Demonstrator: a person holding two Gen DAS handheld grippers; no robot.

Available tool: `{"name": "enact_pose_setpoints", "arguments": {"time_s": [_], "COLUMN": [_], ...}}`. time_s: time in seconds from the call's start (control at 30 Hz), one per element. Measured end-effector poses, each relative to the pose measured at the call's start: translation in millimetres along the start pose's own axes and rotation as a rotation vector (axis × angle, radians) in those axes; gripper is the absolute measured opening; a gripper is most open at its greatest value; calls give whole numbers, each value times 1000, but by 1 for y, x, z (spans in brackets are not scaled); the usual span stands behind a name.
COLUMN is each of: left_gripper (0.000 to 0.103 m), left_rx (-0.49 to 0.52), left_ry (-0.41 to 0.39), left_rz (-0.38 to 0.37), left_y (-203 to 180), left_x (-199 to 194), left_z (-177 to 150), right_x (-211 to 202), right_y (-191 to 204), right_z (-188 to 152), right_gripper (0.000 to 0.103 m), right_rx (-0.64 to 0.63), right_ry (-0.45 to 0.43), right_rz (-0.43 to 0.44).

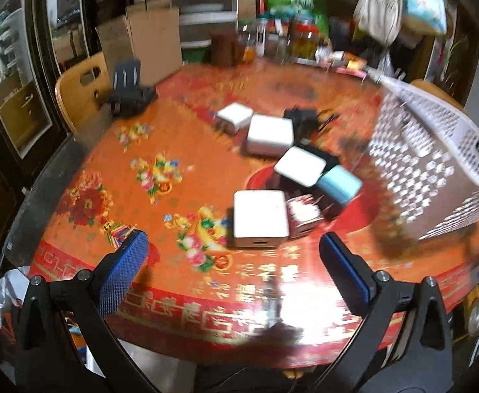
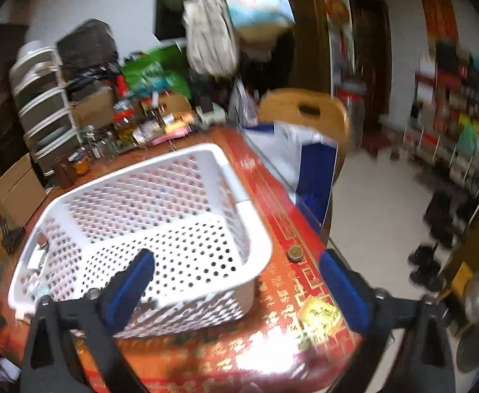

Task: Organize rigid objects
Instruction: 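Grasp the white square charger with the left gripper while the right tool holds the basket rim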

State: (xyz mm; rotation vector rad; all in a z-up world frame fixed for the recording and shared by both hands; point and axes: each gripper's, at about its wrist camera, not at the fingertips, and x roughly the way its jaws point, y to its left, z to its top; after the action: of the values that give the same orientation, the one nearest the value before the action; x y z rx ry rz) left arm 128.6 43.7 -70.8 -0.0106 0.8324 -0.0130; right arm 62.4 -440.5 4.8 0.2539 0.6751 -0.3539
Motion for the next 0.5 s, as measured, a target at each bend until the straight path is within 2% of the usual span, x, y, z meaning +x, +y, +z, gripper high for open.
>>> {"name": "enact_pose_setpoints", "arguments": {"time_s": [0.1,0.17,0.23,0.33,0.4,0.5], "left_gripper": [103,103,103,103,103,103], "left_rx": [1,21,37,44,59,76], "left_ry": [4,13,35,65,89,122], "left_rz": [-14,7,19,26,38,58], "left_y": [8,8,5,0,-3,-6], "left_x": [15,26,38,53,66,81], "left_z": [1,3,4,4,5,4], "right_x": [29,42,54,64,67,69], "right_y": [-13,-13,-14,-14,-7,3], "right_z": [11,11,12,14,15,16], "right_gripper": [67,57,54,41,33,28], "right_rx": [-5,-18,-4,10,-11,-53], "right_ry": [68,102,119,145,160,164], "right_rz": [21,47,96,125,119,87]}}
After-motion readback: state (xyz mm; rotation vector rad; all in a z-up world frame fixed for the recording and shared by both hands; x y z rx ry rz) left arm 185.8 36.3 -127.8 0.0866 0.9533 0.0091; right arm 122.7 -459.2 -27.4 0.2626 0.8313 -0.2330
